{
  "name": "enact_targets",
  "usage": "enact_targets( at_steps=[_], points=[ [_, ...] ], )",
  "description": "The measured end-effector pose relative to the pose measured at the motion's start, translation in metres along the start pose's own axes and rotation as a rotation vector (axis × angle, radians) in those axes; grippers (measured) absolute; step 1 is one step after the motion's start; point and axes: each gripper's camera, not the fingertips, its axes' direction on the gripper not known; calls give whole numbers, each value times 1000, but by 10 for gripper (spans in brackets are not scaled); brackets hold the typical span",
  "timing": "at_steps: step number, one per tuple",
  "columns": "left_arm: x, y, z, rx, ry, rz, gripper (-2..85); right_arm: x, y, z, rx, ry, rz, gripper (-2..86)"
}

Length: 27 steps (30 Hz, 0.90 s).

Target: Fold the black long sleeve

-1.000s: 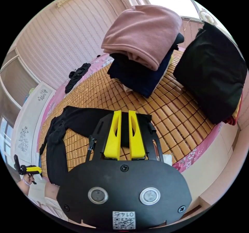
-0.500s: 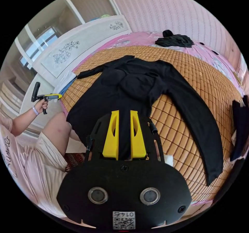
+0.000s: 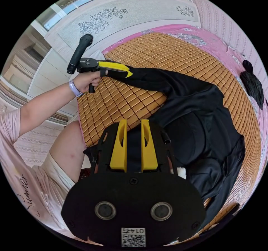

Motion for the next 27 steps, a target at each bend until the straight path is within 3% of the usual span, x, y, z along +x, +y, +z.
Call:
enact_targets(
  at_steps=[4, 8, 11, 19, 27],
  points=[
    [-24, 4, -35, 18, 0, -18, -1, 27, -9, 43, -23, -14, -12, 79],
    [-98, 78, -153, 389, 15, -269, 0, 53, -8, 68, -7, -71, -9, 79],
    [-158, 148, -203, 471, 23, -485, 10, 70, -4, 92, 8, -80, -18, 80],
    [-186, 228, -252, 348, 2, -507, 50, 106, -12, 185, -58, -118, -50, 83],
    [-218, 200, -282, 311, -23, -446, 79, 115, -64, 262, -86, -112, -185, 84]
  ],
)
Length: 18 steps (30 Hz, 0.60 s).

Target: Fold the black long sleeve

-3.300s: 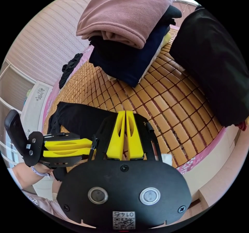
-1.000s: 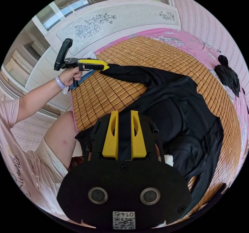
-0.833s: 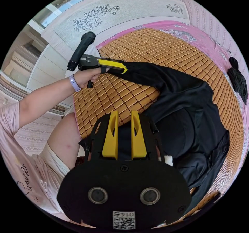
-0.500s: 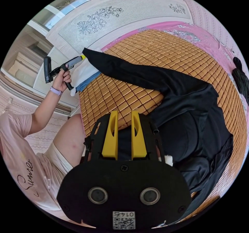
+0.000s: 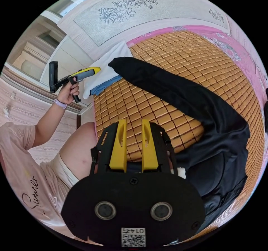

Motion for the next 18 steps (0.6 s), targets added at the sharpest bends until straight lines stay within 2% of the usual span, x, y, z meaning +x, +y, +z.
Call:
enact_targets(
  at_steps=[3, 4, 5, 7, 9, 11, 14, 18],
  points=[
    [-6, -31, 6, -21, 9, 26, 77, 10, -23, 23, 7, -18, -48, 84],
    [-6, -43, 12, -50, 17, 50, 50, 16, -29, 32, 14, -40, -57, 83],
    [-5, -54, 23, -142, 30, 87, 6, 19, -32, 36, 17, -53, -58, 83],
    [-3, -67, 27, -245, 61, 111, -2, 37, -38, 53, 17, -96, -47, 83],
    [-2, -77, -8, -169, 110, 126, -4, 49, -40, 63, 16, -128, -54, 83],
    [-13, -87, -61, -38, 206, 49, 8, 60, -41, 75, 16, -118, -76, 83],
    [-41, -83, -102, 94, 182, -77, 35, 82, -45, 101, 3, -95, -83, 84],
    [-57, -72, -106, 33, 172, -119, 45, 117, -56, 146, -22, -139, -49, 87]
  ],
)
